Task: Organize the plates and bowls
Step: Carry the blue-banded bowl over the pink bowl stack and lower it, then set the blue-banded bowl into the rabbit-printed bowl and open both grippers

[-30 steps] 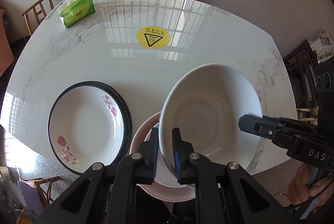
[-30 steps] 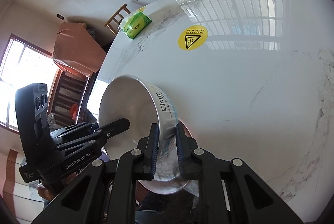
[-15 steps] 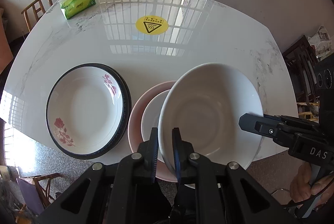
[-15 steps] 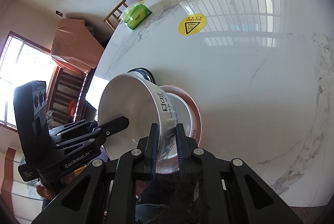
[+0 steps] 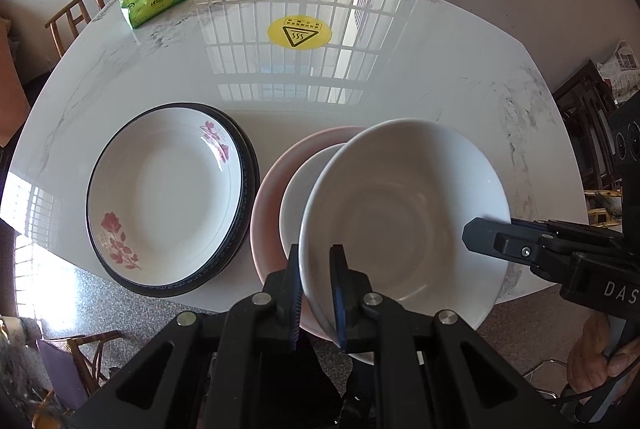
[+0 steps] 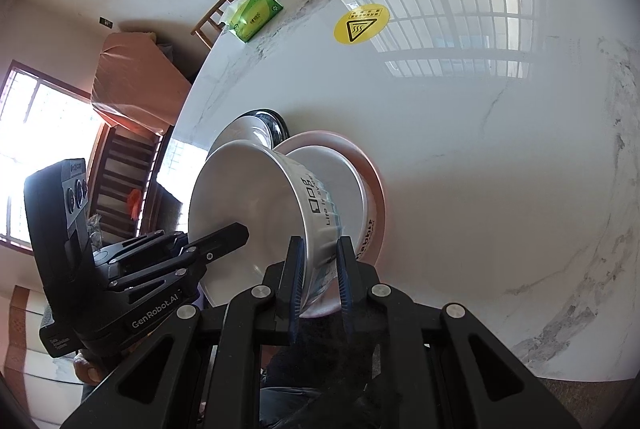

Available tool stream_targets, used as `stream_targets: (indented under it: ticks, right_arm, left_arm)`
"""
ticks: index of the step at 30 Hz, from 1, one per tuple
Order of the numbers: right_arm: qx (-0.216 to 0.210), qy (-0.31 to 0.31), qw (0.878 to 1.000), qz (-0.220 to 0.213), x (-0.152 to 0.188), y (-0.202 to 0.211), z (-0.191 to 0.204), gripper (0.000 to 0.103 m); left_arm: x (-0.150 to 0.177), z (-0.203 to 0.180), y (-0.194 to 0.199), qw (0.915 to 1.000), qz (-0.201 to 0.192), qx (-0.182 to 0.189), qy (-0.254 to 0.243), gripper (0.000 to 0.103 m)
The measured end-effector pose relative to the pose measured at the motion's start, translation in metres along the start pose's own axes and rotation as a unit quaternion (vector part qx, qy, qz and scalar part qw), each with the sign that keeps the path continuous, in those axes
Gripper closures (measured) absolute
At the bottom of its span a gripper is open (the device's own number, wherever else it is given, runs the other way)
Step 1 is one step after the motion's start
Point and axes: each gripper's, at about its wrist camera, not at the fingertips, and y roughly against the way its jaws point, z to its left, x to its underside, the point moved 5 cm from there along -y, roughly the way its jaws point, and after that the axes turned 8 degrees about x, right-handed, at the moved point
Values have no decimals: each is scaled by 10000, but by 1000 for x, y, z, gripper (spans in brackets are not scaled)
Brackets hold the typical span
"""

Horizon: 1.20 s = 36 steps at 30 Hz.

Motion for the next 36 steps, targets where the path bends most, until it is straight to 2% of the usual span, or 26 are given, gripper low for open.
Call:
stream_targets:
  ticks: [36]
  right_arm:
    - [18, -88, 9998, 199, -2, -27, -6, 87]
  left_arm:
    - [-6, 15, -19, 9999, -3, -158, -5, 90]
